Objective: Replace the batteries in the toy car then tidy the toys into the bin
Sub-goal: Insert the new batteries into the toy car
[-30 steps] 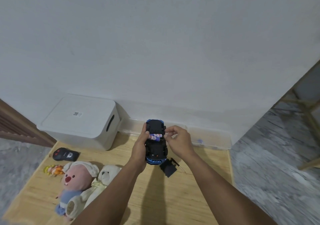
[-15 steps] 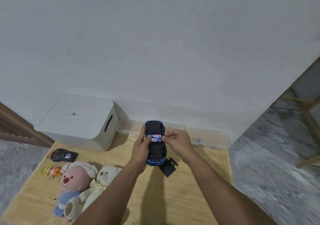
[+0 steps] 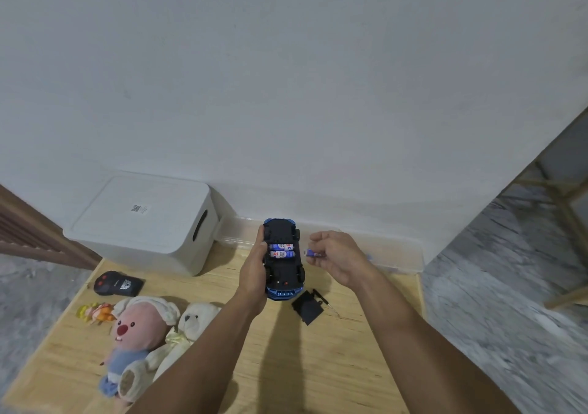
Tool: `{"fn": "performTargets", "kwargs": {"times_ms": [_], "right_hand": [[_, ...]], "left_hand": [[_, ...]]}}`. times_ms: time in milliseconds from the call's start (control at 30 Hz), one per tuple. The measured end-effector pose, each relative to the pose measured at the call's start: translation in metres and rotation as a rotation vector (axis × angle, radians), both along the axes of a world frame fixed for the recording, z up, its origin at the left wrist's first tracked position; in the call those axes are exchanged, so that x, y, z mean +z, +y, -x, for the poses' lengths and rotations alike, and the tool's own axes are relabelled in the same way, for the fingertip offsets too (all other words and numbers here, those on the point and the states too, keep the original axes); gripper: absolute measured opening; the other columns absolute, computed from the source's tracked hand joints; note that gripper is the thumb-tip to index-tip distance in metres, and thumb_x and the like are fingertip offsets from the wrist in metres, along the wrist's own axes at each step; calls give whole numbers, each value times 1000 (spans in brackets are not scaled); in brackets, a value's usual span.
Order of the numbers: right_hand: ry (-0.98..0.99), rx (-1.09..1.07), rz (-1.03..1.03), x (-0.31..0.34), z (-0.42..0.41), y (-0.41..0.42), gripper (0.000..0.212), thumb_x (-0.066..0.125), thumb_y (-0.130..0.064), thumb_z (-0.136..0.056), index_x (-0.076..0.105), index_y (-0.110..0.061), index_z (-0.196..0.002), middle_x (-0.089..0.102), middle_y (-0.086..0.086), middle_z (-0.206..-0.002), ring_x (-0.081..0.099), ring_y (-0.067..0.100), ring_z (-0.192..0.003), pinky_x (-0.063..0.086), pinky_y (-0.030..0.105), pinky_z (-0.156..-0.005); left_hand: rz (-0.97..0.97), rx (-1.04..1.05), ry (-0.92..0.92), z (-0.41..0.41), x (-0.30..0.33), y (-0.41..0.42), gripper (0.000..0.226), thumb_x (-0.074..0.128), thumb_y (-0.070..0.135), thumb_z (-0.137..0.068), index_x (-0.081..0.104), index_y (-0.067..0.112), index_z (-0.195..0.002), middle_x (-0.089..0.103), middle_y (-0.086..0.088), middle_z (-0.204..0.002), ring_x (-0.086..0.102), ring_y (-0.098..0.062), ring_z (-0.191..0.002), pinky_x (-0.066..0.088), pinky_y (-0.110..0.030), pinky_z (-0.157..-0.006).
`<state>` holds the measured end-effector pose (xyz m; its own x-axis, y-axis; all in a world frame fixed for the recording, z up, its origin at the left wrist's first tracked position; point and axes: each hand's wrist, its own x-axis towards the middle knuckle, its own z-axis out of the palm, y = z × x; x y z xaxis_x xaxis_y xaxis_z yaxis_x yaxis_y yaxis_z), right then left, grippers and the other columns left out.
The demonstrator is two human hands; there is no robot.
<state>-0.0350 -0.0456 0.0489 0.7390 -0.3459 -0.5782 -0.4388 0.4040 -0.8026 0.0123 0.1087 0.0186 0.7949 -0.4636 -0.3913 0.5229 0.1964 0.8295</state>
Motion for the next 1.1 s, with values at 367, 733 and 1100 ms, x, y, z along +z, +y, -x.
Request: {"fn": "performTargets", "kwargs": {"times_ms": [367,733,1100], "right_hand": [[-48,-29,94,-3,7,3,17,76,-17,-82,66,-3,-86,68,10,-74,64,16,-62,56,28,-60],[-34,175,340,7,3,14,14,67,6,-82,70,-8,-85,68,11,-84,69,21,-76,61,35,-69],[-15,175,672,-5,6,19,11,83,-14,-73,79,-16,-83,71,-9,-75,67,7,-76,53,21,-72]], "left_hand": [[-44,-14,-1,-1,-2,1,39,31,31,-104,51,43,-135,68,-6,-122,66,-33,-108,55,-49,-89],[-18,-7,21,0,1,1,39,30,34,-104,50,44,-136,67,-9,-123,65,-35,-109,57,-48,-82],[-50,27,54,1,-1,2,50,41,16,-100,44,45,-141,65,-5,-127,63,-35,-112,51,-53,-95]]}}
